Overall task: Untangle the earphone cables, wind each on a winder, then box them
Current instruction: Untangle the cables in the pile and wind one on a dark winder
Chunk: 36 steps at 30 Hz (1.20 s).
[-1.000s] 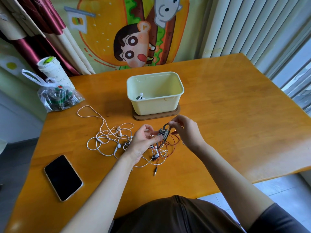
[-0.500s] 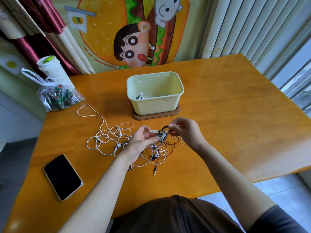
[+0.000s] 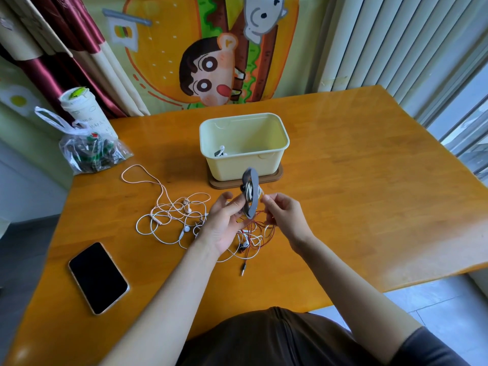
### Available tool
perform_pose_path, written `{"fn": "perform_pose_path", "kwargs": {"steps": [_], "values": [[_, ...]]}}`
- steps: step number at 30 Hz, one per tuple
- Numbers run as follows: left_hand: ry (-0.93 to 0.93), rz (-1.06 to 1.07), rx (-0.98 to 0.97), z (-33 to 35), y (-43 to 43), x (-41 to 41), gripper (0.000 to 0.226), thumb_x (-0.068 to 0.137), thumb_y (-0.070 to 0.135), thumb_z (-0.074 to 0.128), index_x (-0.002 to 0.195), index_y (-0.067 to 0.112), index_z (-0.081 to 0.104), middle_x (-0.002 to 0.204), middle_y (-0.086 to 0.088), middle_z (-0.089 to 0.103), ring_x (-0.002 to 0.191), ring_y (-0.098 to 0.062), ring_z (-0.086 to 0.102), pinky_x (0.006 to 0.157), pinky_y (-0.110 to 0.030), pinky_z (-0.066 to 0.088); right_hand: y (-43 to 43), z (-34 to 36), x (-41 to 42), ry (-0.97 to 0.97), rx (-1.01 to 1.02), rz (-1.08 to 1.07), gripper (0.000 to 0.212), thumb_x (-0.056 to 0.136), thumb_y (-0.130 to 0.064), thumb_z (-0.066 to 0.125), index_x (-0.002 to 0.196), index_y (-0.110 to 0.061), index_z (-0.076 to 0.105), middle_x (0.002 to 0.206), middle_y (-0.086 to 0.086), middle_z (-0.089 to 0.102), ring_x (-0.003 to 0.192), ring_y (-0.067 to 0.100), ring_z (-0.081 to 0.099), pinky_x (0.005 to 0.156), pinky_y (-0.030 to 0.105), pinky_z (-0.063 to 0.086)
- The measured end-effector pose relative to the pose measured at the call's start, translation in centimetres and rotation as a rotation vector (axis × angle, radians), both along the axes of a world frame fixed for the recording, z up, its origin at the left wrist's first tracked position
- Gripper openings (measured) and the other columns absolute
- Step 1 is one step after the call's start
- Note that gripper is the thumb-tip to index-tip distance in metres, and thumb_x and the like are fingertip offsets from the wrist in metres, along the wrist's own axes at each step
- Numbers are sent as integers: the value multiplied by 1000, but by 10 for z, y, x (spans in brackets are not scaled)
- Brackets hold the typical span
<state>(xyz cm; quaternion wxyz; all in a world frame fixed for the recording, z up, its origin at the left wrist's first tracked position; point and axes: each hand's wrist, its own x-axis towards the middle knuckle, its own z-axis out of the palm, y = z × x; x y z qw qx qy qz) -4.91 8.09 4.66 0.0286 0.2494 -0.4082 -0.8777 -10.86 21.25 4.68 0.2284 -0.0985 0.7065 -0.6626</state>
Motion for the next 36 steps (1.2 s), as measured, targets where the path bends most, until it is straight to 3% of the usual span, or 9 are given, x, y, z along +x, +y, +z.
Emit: {"fn": "perform_pose_path", "kwargs": {"steps": [4,6,11,16,21,23,26,29,36], "values": [[-24,73,-6,1,5,-4,19,89,7,58,89,18,43,100,-16,65,93,-27,58,85,-45,46,-8,-2,9,57,66,21,23,96,-21,51,78,-10,59,59,-6,58,47,7,51,51,23,44],[-41,76,43,0,7,-6,18,90,9,57,89,19,42,100,-15,67,94,-27,60,87,-47,46,-9,-2,11,74,115,39,23,97,-19,50,79,-9,60,62,-3,60,47,7,51,50,22,45],[-117,257,50,1,8,-12,23,91,8,60,85,18,40,94,-9,64,92,-23,57,81,-39,45,-8,0,14,325,349,108,17,96,-16,52,91,-11,68,66,-6,58,46,0,47,47,11,36],[-136,355,-11,4,9,-17,27,87,6,65,84,18,42,93,-2,64,104,-22,53,82,-35,45,-10,4,23,479,413,161,21,96,-16,52,100,-8,72,74,-1,62,55,3,51,52,9,40],[-129,289,74,6,11,-13,25,89,8,62,80,16,40,86,-7,60,85,-20,51,88,-43,43,-8,1,16,522,523,213,22,96,-14,50,100,-12,72,83,8,70,67,21,61,58,25,46],[-127,314,40,6,10,-12,26,89,6,62,82,17,40,89,-5,62,88,-19,54,92,-45,42,-8,2,19,627,562,259,23,97,-15,49,102,-12,71,89,5,68,74,19,61,63,28,49],[-135,358,-64,4,11,-11,25,88,3,62,90,15,40,93,-5,65,103,-23,59,94,-43,42,-7,6,21,722,624,300,26,98,-19,46,104,-10,70,87,3,61,72,16,55,56,19,36],[-142,361,-168,5,14,-8,28,87,4,64,94,13,39,93,-4,68,101,-21,61,97,-40,44,-4,9,21,763,684,343,28,100,-19,43,107,-10,68,87,3,56,70,16,50,51,14,26],[-156,291,-389,0,13,-5,35,84,7,69,87,17,36,87,2,72,94,-19,66,102,-43,43,-3,10,24,805,759,386,30,101,-20,39,103,-10,67,93,6,58,75,23,58,61,33,46]]}}
